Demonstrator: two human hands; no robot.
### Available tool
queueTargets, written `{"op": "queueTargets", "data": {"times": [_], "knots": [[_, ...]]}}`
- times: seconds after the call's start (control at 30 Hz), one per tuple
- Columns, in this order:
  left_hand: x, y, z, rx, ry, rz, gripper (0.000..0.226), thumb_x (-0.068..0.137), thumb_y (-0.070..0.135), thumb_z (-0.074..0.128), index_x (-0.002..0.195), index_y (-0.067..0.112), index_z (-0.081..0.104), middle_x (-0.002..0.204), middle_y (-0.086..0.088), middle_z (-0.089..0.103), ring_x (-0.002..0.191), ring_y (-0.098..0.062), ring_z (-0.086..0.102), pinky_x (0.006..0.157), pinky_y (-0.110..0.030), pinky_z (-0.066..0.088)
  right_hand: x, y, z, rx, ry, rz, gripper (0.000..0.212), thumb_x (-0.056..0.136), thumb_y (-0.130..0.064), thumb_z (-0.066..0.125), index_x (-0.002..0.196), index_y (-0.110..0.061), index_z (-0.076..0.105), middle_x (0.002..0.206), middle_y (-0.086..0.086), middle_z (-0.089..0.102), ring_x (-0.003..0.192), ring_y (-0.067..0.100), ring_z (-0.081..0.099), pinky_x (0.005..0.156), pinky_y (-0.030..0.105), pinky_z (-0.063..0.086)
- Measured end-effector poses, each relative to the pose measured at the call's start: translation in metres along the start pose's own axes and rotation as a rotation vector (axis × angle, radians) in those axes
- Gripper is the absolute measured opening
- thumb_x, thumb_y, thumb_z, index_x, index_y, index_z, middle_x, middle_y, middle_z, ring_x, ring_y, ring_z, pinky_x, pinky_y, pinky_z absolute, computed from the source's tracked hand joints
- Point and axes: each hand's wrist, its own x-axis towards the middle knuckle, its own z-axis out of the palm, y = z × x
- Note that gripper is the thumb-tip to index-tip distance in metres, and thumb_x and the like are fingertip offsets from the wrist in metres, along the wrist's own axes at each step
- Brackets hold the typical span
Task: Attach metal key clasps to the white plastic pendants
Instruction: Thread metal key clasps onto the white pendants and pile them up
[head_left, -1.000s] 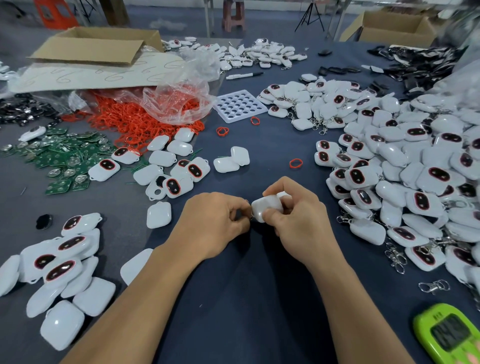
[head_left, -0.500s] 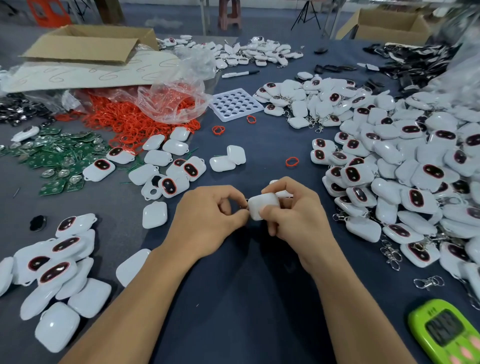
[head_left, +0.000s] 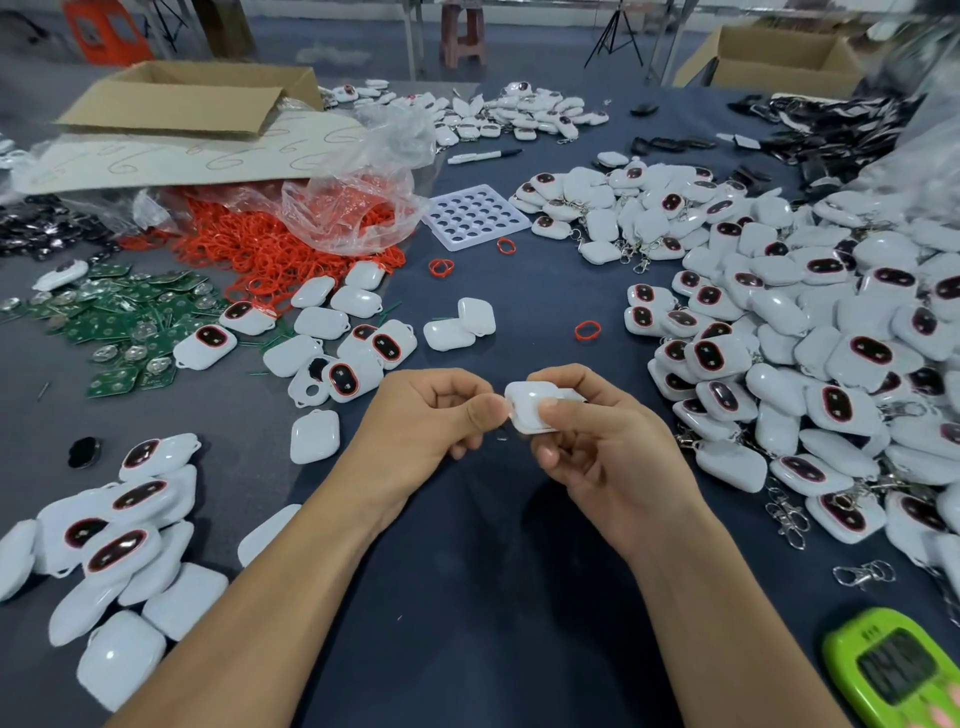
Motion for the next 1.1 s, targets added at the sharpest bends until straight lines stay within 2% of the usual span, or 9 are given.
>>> {"op": "queueTargets", "data": {"times": [0.23, 0.3, 0.4, 0.53, 0.6, 0.7, 0.77, 0.97, 1.1], "knots": [[0.0, 0.001, 0.002, -0.225, -0.036, -0.076, 0.007, 0.075, 0.019, 0.076, 0.068, 0.02, 0.076, 0.052, 0.003, 0.052, 0.048, -0.008, 0.041, 0.049, -0.016, 0.036, 0.002, 0.001, 0.0, 0.052, -0.005, -0.003, 0.023, 0.087, 0.008, 0.06, 0.097, -0.01, 0.07, 0.083, 0.013, 0.071, 0.047, 0.017, 0.053, 0.048, 0.024, 0.035], [0.001, 0.0, 0.002, -0.184, -0.013, -0.065, 0.007, 0.075, 0.017, 0.076, 0.068, 0.019, 0.076, 0.052, 0.001, 0.053, 0.048, -0.009, 0.041, 0.049, -0.017, 0.036, 0.002, 0.001, 0.0, 0.044, 0.011, -0.008, 0.023, 0.087, 0.008, 0.061, 0.095, -0.011, 0.071, 0.083, 0.013, 0.071, 0.047, 0.017, 0.053, 0.046, 0.023, 0.036], [0.0, -0.003, -0.003, 0.151, 0.054, 0.035, 0.011, 0.078, 0.015, 0.081, 0.072, 0.023, 0.077, 0.052, 0.003, 0.054, 0.049, -0.011, 0.044, 0.051, -0.019, 0.039, 0.002, 0.003, -0.001, 0.011, 0.064, -0.017, 0.024, 0.087, 0.009, 0.062, 0.092, -0.012, 0.072, 0.082, 0.012, 0.073, 0.048, 0.018, 0.054, 0.052, 0.029, 0.036], [-0.004, -0.01, -0.003, 0.429, 0.137, 0.145, 0.003, 0.076, 0.028, 0.077, 0.076, 0.031, 0.075, 0.049, 0.012, 0.044, 0.047, -0.005, 0.036, 0.048, -0.015, 0.035, 0.006, 0.006, 0.001, -0.01, 0.107, -0.024, 0.024, 0.089, 0.012, 0.06, 0.098, -0.008, 0.07, 0.079, 0.013, 0.072, 0.045, 0.018, 0.054, 0.04, 0.023, 0.035], [-0.004, -0.011, -0.001, 0.377, 0.152, 0.13, 0.003, 0.076, 0.03, 0.077, 0.076, 0.032, 0.076, 0.049, 0.01, 0.05, 0.047, -0.006, 0.041, 0.049, -0.015, 0.037, 0.007, 0.006, 0.002, 0.02, 0.104, -0.018, 0.024, 0.09, 0.012, 0.059, 0.101, -0.006, 0.07, 0.082, 0.015, 0.072, 0.046, 0.019, 0.055, 0.039, 0.023, 0.036], [-0.002, -0.006, 0.0, 0.036, 0.071, -0.037, 0.006, 0.077, 0.026, 0.078, 0.081, 0.025, 0.082, 0.055, -0.002, 0.063, 0.051, -0.012, 0.051, 0.05, -0.018, 0.043, 0.006, 0.004, 0.001, 0.088, 0.075, -0.01, 0.024, 0.09, 0.011, 0.058, 0.102, -0.006, 0.07, 0.084, 0.015, 0.071, 0.048, 0.018, 0.056, 0.04, 0.022, 0.037], [-0.001, -0.003, -0.002, -0.043, 0.014, -0.087, 0.007, 0.08, 0.023, 0.077, 0.083, 0.021, 0.083, 0.057, -0.004, 0.063, 0.051, -0.012, 0.05, 0.05, -0.017, 0.043, 0.006, 0.005, 0.002, 0.118, 0.055, -0.007, 0.024, 0.091, 0.01, 0.058, 0.102, -0.007, 0.07, 0.084, 0.013, 0.071, 0.049, 0.016, 0.055, 0.04, 0.021, 0.037], [-0.003, -0.006, 0.004, 0.051, 0.057, -0.025, 0.014, 0.081, 0.031, 0.071, 0.082, 0.024, 0.082, 0.051, 0.0, 0.053, 0.051, -0.012, 0.043, 0.05, -0.019, 0.039, 0.007, 0.011, 0.008, 0.2, 0.092, -0.035, 0.022, 0.093, 0.009, 0.061, 0.102, -0.009, 0.071, 0.083, 0.012, 0.074, 0.05, 0.016, 0.056, 0.042, 0.021, 0.04], [-0.003, -0.011, 0.008, 0.306, 0.157, 0.057, 0.021, 0.084, 0.038, 0.064, 0.078, 0.023, 0.078, 0.047, 0.004, 0.045, 0.048, -0.01, 0.036, 0.049, -0.022, 0.032, 0.007, 0.013, 0.008, 0.169, 0.129, -0.078, 0.022, 0.093, 0.01, 0.061, 0.104, -0.008, 0.068, 0.082, 0.012, 0.074, 0.048, 0.017, 0.056, 0.042, 0.022, 0.039]]}}
